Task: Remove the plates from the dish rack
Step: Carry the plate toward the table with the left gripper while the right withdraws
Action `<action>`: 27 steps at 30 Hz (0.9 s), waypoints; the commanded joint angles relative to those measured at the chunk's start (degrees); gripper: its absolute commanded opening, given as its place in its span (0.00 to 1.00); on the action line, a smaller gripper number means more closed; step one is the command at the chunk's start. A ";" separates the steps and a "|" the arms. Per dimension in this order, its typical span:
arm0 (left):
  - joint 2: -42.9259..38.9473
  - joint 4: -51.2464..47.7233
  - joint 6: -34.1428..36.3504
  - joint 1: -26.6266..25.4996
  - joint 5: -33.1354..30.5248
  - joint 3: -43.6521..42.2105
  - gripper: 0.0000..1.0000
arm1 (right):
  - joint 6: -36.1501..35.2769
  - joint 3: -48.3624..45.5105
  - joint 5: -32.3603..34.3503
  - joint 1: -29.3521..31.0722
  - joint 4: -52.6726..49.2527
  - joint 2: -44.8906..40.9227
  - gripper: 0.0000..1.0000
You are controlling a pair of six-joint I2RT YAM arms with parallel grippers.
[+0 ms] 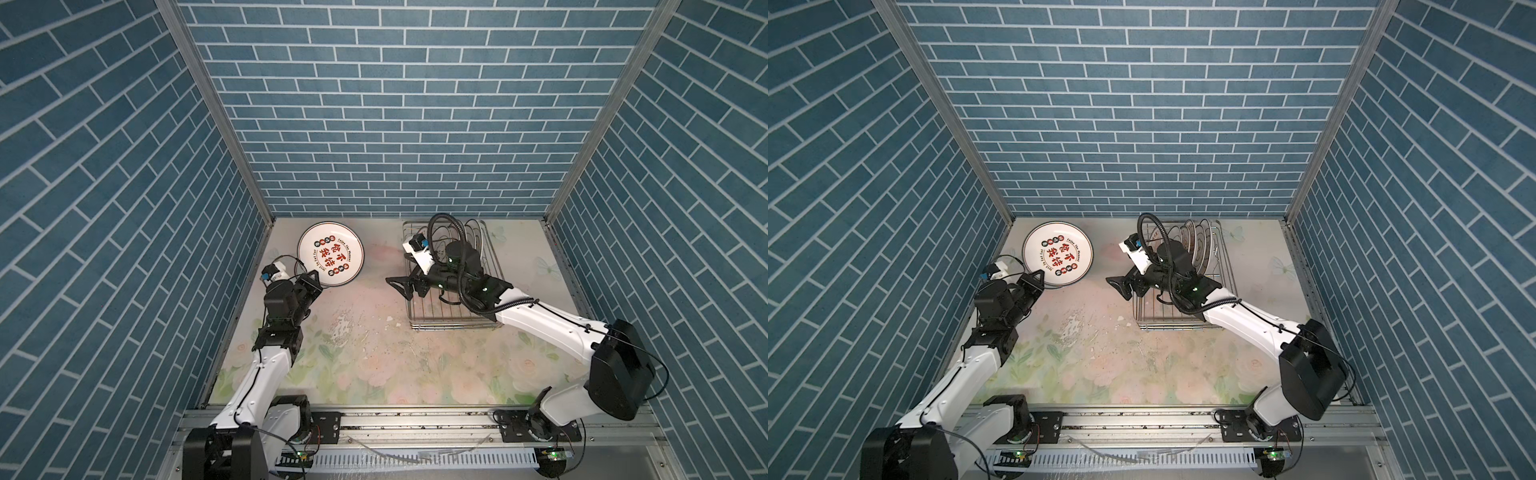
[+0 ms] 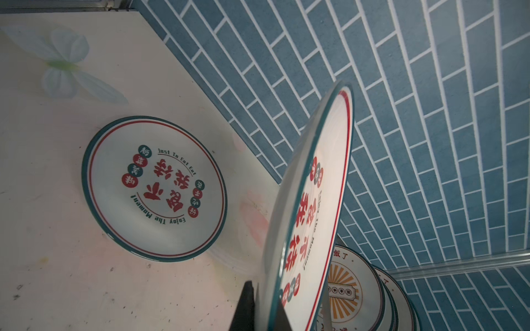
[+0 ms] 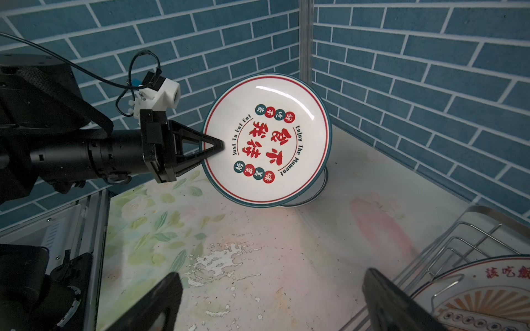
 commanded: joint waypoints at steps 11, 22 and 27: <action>7.95 11.57 -3.02 3.45 -2.49 -1.60 0.00 | 3.97 12.09 0.12 1.00 -1.33 12.94 0.99; 13.91 16.75 -4.14 5.68 -1.91 -2.31 0.00 | 4.89 20.71 1.91 1.84 -2.49 22.50 0.99; 17.14 18.29 -4.37 5.91 -2.34 -1.64 0.00 | 5.72 24.11 2.74 1.84 -3.69 25.76 0.99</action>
